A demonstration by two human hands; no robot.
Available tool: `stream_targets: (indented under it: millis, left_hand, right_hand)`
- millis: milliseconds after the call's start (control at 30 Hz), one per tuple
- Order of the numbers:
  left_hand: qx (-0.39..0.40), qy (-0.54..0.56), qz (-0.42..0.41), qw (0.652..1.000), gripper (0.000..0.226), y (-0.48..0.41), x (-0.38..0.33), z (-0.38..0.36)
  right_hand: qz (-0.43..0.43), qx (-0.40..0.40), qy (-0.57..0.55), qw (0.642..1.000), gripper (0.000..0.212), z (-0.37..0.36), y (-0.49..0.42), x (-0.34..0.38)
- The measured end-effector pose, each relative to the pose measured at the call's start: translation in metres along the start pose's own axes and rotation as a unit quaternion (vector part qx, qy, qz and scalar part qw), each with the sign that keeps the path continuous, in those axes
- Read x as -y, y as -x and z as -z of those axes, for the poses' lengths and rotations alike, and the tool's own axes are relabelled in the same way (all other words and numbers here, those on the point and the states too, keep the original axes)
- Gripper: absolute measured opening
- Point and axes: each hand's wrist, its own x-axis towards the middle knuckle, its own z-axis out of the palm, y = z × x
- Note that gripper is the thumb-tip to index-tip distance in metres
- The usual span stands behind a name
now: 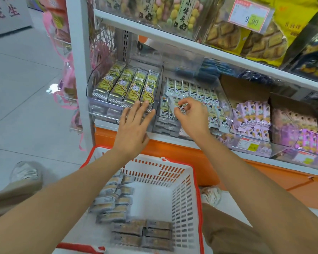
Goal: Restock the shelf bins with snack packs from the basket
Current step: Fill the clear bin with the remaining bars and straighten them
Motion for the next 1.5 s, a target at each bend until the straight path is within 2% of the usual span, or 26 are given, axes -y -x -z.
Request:
stream_targets:
  millis: [133,333,433,600,700,833,967,1167,1300,1400,1500]
  left_hand:
    - [-0.004,-0.015,-0.006,1.0,0.075,0.0,0.002,-0.005]
    - [0.0,-0.009,-0.017,1.0,0.074,0.001,0.002,-0.005]
    - [-0.023,-0.002,-0.026,0.999,0.072,0.004,0.0,-0.001]
    - [-0.054,0.017,-0.05,0.997,0.046,0.021,-0.009,-0.002]
    - [-0.02,0.021,-0.065,0.997,0.036,0.037,-0.006,-0.016]
    - [0.087,0.021,-0.042,0.995,0.044,0.058,0.008,-0.045]
    - [0.231,0.001,0.003,0.973,0.064,0.075,0.02,-0.065]
    - [0.323,-0.044,0.074,0.942,0.079,0.091,0.045,-0.106]
    - [0.285,-0.018,0.055,0.957,0.075,0.105,0.06,-0.124]
    - [0.254,-0.015,0.043,0.966,0.071,0.111,0.066,-0.132]
    - [0.221,-0.006,0.035,0.975,0.078,0.113,0.068,-0.141]
  right_hand:
    - [0.016,0.009,0.094,0.995,0.018,-0.012,-0.004,-0.006]
    - [-0.002,0.027,0.107,0.994,0.026,-0.01,-0.003,-0.01]
    - [0.028,0.021,0.056,0.998,0.029,-0.003,0.004,-0.008]
    - [0.103,0.035,-0.072,0.991,0.011,-0.004,0.05,-0.002]
    - [0.099,0.088,-0.076,0.988,0.008,-0.021,0.087,-0.014]
    - [0.055,0.189,-0.074,0.978,0.01,-0.056,0.136,-0.048]
    - [0.006,0.352,-0.042,0.935,0.02,-0.092,0.179,-0.082]
    - [-0.072,0.523,-0.014,0.849,0.026,-0.139,0.232,-0.122]
    - [-0.115,0.616,0.024,0.779,0.03,-0.167,0.256,-0.134]
    - [-0.137,0.627,0.026,0.766,0.032,-0.182,0.273,-0.136]
    - [-0.147,0.629,0.016,0.764,0.032,-0.197,0.281,-0.134]
